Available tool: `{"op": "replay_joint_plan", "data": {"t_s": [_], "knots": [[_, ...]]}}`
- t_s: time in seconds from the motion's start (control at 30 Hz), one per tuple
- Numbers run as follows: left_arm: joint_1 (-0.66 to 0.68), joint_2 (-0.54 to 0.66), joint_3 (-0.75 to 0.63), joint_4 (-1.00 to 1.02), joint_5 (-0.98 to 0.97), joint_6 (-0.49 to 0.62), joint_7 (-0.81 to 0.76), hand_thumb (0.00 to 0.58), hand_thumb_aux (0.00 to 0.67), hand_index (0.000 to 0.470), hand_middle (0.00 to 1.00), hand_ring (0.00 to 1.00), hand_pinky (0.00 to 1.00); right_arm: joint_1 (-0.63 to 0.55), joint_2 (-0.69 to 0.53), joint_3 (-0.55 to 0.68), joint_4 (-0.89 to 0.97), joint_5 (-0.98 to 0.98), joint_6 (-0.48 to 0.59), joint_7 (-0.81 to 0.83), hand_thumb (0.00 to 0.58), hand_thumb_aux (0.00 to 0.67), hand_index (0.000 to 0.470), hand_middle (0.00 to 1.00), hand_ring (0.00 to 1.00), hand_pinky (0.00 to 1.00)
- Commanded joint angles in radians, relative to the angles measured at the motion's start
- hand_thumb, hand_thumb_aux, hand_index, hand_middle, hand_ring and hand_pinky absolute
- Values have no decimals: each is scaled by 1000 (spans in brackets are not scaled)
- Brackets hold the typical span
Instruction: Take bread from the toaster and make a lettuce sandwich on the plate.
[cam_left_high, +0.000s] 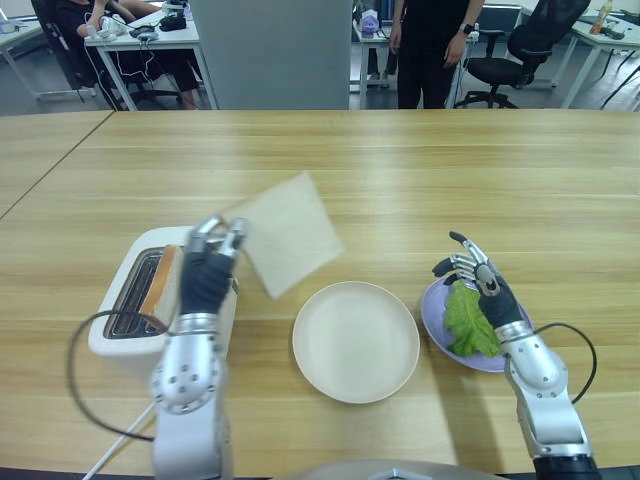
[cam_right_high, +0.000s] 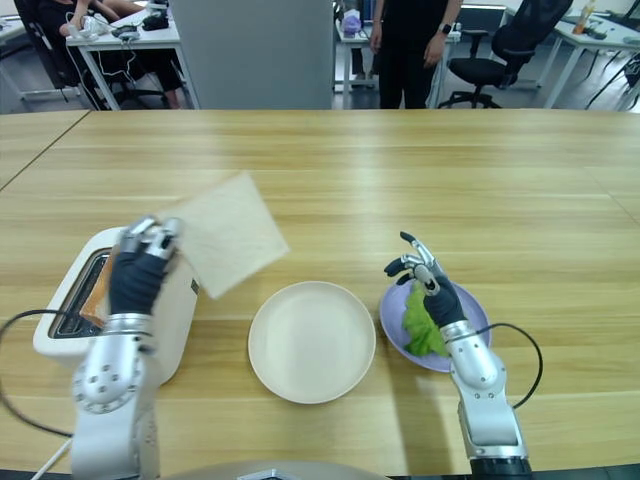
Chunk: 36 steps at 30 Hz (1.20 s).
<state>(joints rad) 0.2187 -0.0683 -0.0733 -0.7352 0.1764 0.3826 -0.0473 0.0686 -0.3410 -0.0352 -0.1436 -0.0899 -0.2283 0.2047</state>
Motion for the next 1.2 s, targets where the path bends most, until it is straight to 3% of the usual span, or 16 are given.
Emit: {"op": "replay_joint_plan", "data": {"t_s": [0.03,0.2,0.4,0.63,0.93,0.97,1.0,1.03,1.2], "knots": [[59,-56,-109,129,2,-44,58,580,670,460,1000,1000,1000,-37,-58,-22,44,-36,-10,15,0,0,0,451,451,451],[142,-46,-200,318,-11,-166,120,580,670,460,1000,1000,1000,-76,-159,-36,150,-112,-95,-3,0,0,0,451,451,451],[143,-33,-216,522,-48,-287,131,580,670,460,1000,1000,1000,-90,-282,-62,298,-213,-256,-77,0,0,0,459,459,459],[123,-22,-227,629,-57,-340,136,580,670,460,1000,1000,1000,-149,-413,-25,572,-386,-453,-237,0,0,0,459,459,459],[101,1,-246,681,-21,-383,158,580,670,460,1000,1000,1000,-234,-468,72,815,-523,-564,-391,0,0,0,467,467,467],[102,5,-246,673,-13,-386,162,377,273,188,1000,1000,1000,-239,-474,86,833,-542,-573,-408,0,0,0,471,471,471],[102,9,-245,666,1,-388,172,40,24,16,1000,1000,1000,-248,-478,100,850,-559,-578,-424,0,0,0,471,471,471],[101,13,-245,656,13,-391,178,0,0,0,1000,1000,1000,-254,-483,114,864,-575,-584,-441,0,0,0,471,471,471],[105,13,-247,583,51,-379,197,0,0,0,1000,1000,1000,-290,-512,182,931,-657,-601,-526,0,0,0,471,471,471]]}}
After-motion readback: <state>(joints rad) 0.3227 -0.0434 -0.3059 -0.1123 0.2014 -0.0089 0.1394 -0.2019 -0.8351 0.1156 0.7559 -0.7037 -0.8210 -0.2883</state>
